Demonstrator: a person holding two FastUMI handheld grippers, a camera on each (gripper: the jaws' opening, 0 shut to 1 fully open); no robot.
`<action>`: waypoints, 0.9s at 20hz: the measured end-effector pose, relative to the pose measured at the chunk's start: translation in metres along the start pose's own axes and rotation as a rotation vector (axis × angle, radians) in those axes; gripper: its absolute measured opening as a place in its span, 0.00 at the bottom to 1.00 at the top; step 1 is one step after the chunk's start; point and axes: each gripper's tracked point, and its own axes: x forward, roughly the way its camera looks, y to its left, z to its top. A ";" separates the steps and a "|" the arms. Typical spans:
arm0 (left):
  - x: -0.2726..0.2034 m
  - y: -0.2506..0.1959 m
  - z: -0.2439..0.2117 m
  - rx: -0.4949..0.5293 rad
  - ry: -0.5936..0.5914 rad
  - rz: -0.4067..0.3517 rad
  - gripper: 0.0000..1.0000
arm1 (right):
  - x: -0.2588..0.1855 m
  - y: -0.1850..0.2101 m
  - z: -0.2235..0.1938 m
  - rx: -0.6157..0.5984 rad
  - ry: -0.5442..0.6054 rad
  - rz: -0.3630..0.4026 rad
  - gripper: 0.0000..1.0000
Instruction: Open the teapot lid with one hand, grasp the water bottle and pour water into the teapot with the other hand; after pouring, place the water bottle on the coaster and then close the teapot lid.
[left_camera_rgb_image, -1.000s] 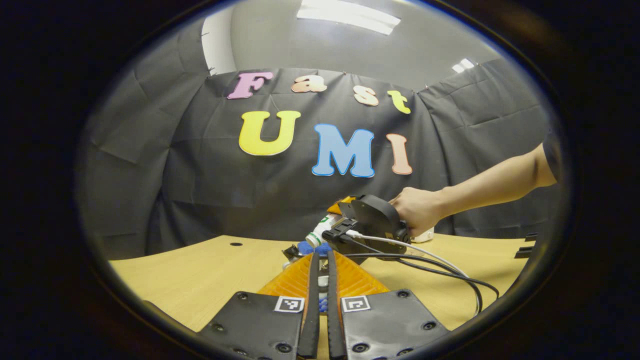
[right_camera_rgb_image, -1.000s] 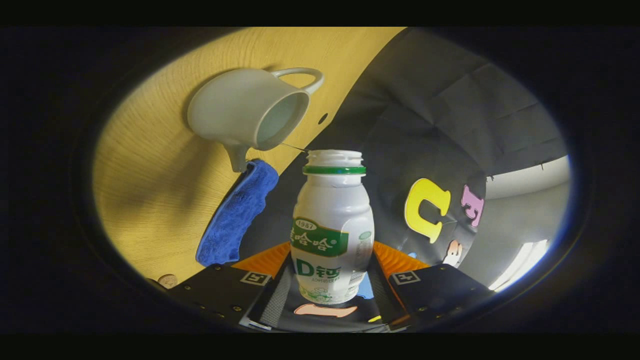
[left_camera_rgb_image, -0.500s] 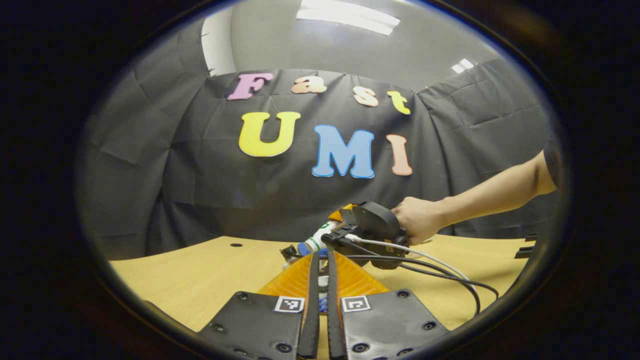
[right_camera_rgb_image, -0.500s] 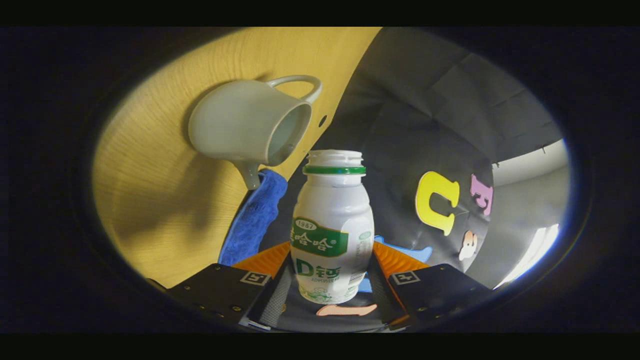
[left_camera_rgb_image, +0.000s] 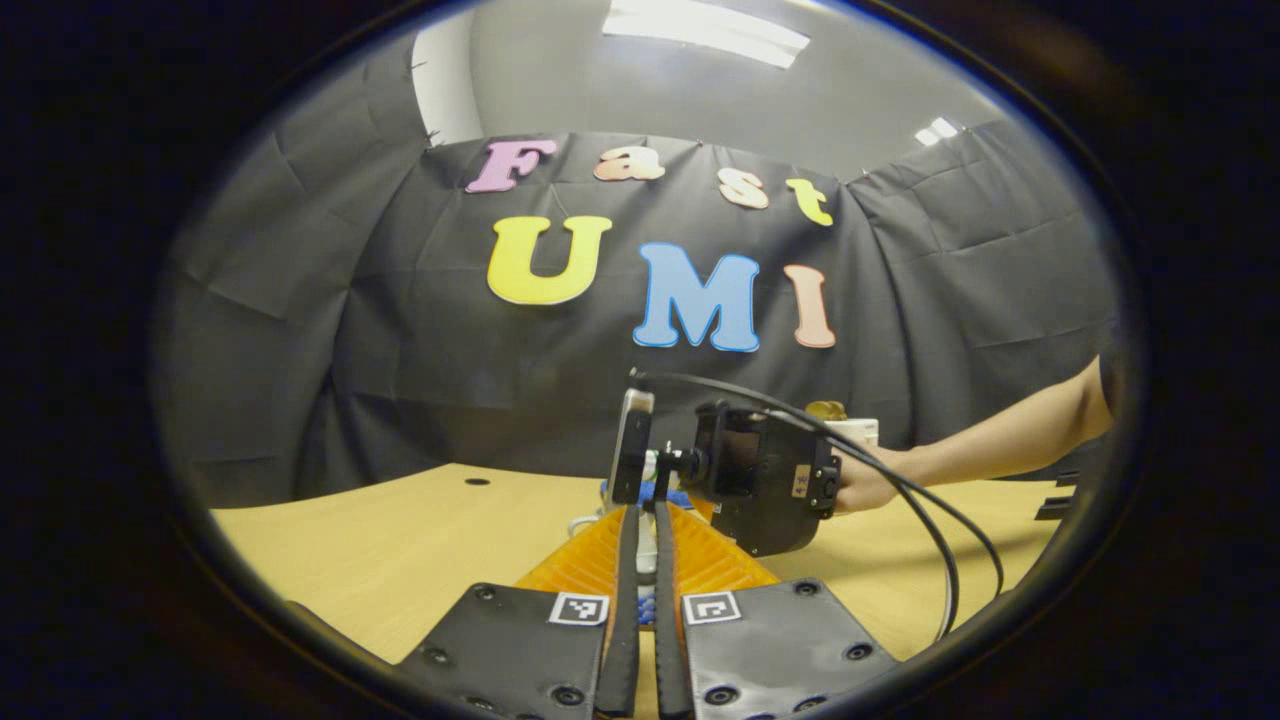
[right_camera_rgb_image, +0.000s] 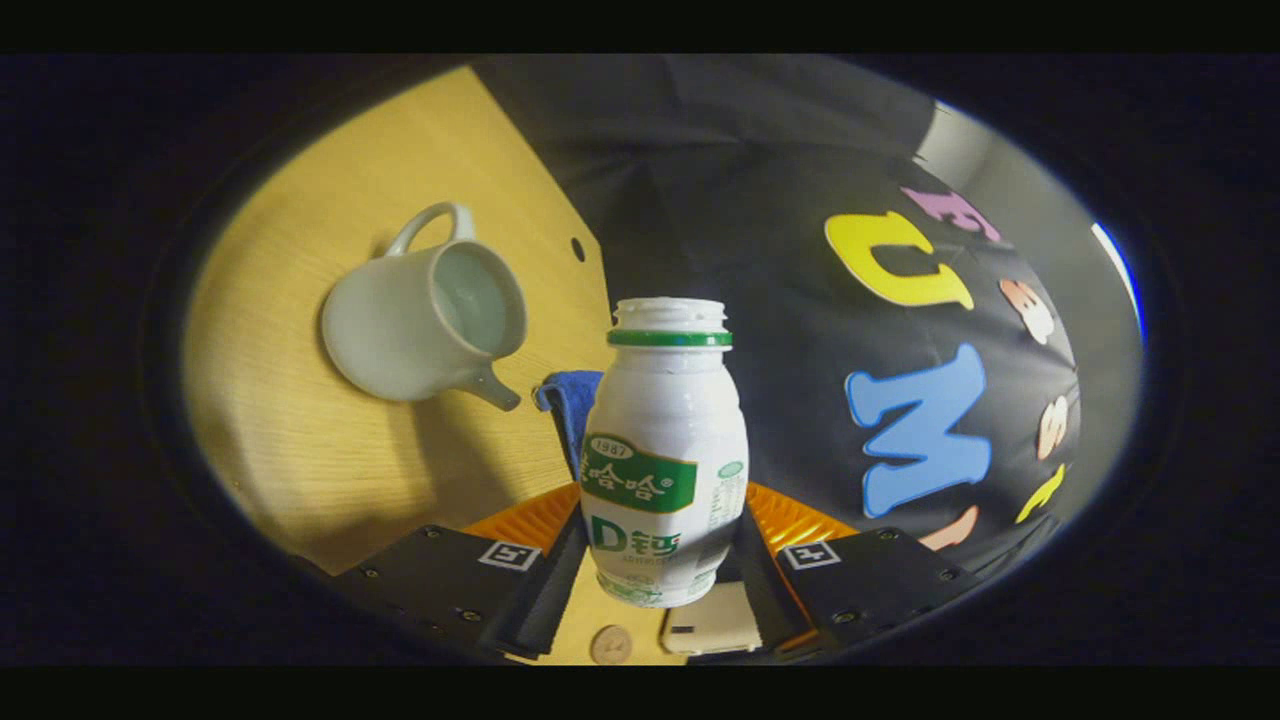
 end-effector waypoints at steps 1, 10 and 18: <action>0.003 0.001 0.002 0.019 -0.001 0.008 0.17 | -0.003 -0.002 -0.004 0.109 0.006 0.018 0.73; 0.071 -0.007 0.041 0.023 -0.046 0.028 0.17 | -0.016 -0.007 -0.046 0.649 0.041 0.077 0.73; 0.145 -0.006 0.036 0.005 -0.015 0.000 0.13 | -0.034 -0.034 -0.069 0.896 0.022 0.035 0.73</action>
